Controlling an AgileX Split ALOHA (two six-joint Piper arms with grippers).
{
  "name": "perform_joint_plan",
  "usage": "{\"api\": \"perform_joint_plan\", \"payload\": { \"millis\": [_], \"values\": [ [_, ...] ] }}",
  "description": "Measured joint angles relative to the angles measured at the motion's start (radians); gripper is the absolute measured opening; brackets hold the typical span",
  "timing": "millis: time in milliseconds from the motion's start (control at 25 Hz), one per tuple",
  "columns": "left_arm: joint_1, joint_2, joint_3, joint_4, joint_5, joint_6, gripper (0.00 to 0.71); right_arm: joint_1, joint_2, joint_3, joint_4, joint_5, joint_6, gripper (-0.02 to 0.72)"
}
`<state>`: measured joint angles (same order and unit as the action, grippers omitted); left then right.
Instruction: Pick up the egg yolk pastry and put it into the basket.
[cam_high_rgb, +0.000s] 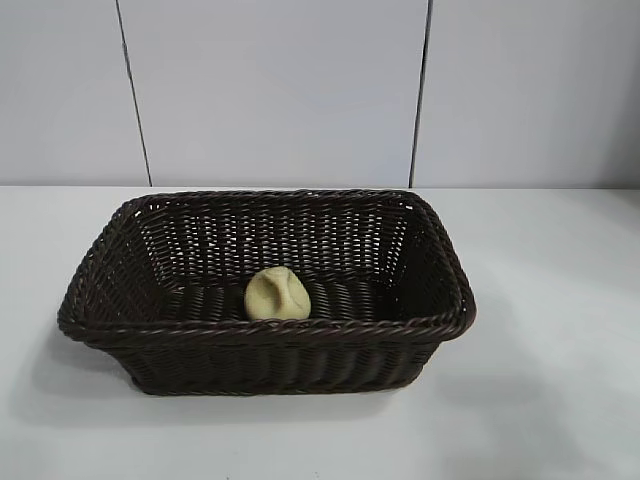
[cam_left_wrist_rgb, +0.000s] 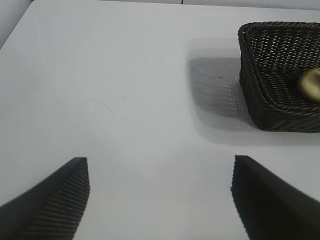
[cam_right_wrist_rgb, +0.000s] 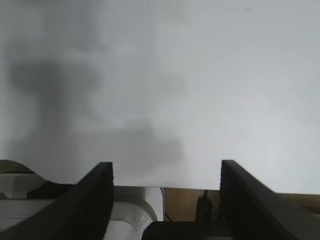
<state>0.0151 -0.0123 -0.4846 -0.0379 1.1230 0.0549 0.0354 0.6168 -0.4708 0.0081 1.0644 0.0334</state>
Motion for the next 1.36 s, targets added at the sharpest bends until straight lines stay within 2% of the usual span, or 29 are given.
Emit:
{"api": "perform_joint_plan", "payload": {
  "millis": [680, 1360],
  "values": [
    [0.0, 0.0, 0.0, 0.0, 0.0, 0.0, 0.571, 0.0, -0.609, 0.003, 0.0, 0.013, -0.001, 0.453],
    [0.0, 0.0, 0.0, 0.0, 0.0, 0.0, 0.571, 0.0, -0.634, 0.003, 0.003, 0.017, -0.001, 0.453]
  ]
}}
